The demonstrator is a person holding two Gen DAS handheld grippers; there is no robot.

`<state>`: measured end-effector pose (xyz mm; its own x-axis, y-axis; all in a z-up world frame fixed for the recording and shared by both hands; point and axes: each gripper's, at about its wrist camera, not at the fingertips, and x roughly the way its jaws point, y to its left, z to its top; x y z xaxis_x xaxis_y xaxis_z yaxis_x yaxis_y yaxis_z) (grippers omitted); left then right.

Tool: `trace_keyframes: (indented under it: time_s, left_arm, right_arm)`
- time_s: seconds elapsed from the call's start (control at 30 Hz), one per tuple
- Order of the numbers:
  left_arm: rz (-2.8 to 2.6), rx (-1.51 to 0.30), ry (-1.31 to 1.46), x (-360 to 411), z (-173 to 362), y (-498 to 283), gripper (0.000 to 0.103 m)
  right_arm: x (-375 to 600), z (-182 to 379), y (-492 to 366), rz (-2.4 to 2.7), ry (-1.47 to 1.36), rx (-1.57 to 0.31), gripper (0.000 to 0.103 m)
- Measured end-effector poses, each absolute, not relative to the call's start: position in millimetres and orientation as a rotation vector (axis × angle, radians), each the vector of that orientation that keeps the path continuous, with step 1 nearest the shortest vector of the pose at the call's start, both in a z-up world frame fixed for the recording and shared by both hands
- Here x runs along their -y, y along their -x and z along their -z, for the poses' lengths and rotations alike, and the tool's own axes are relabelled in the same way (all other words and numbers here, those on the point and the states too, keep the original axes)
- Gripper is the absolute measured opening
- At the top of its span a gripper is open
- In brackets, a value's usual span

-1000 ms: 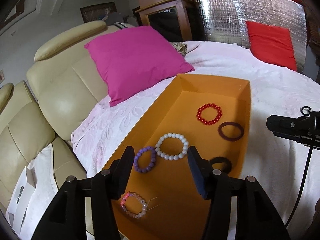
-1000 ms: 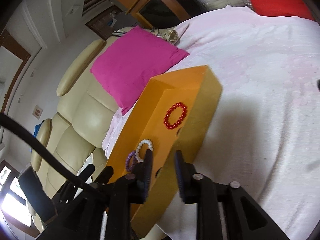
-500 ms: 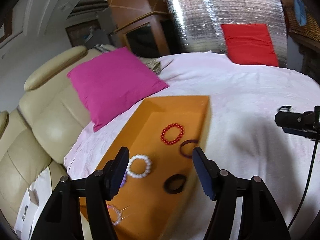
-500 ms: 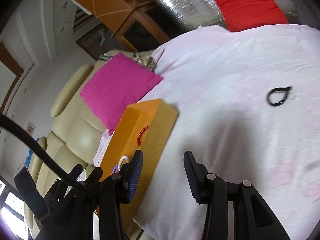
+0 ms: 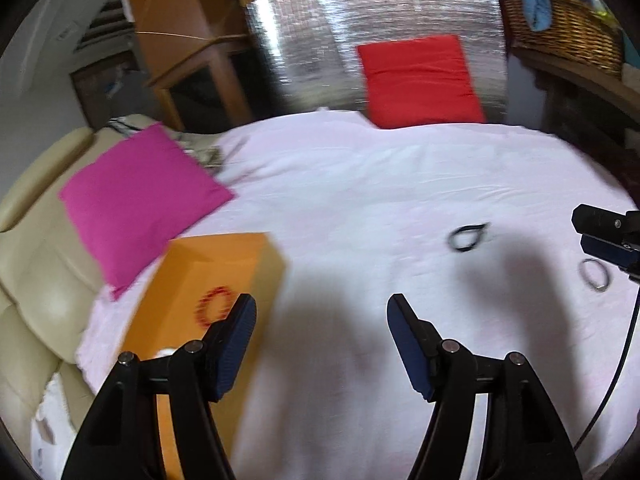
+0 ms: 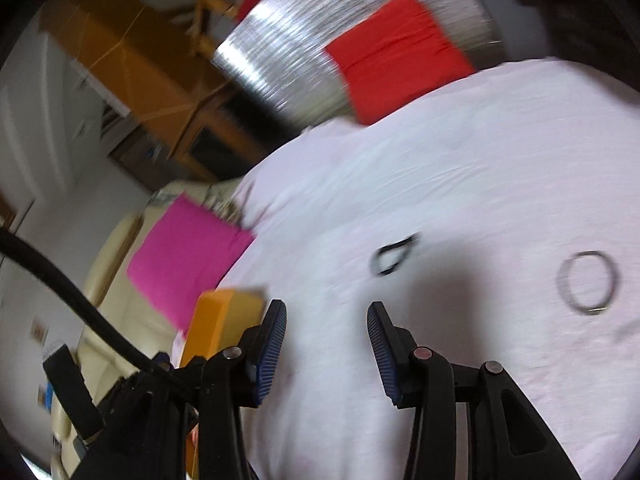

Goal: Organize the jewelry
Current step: 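Move both open tools toward the silver bangle and the other black hair tie, then grasp the silver open bangle with the right tool and lift it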

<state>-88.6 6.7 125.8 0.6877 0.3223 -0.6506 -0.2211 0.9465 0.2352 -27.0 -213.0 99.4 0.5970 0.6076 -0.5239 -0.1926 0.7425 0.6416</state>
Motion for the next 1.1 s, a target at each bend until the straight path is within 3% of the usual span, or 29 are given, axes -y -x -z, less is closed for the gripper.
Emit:
trace_keyframes:
  time_s: [0.27, 0.5, 0.8, 1.1]
  left_arm:
    - [-0.213, -0.838, -0.114, 26, -86, 54, 0.069]
    - [-0.188, -0.866, -0.176, 32, -52, 36, 0.069]
    - [-0.162, -0.937, -0.128, 14, -39, 17, 0.069]
    - [-0.172, -0.931, -0.092, 2, -43, 17, 0.069]
  right_arm:
    - [308, -97, 36, -0.308, -0.668, -0.774, 0.045]
    - [345, -68, 16, -0.180, -0.679, -0.879, 0.045]
    - [332, -34, -13, -0.009, -0.527, -1.026, 0.068]
    - [304, -20, -21, 0.070, -0.359, -1.035, 0.077]
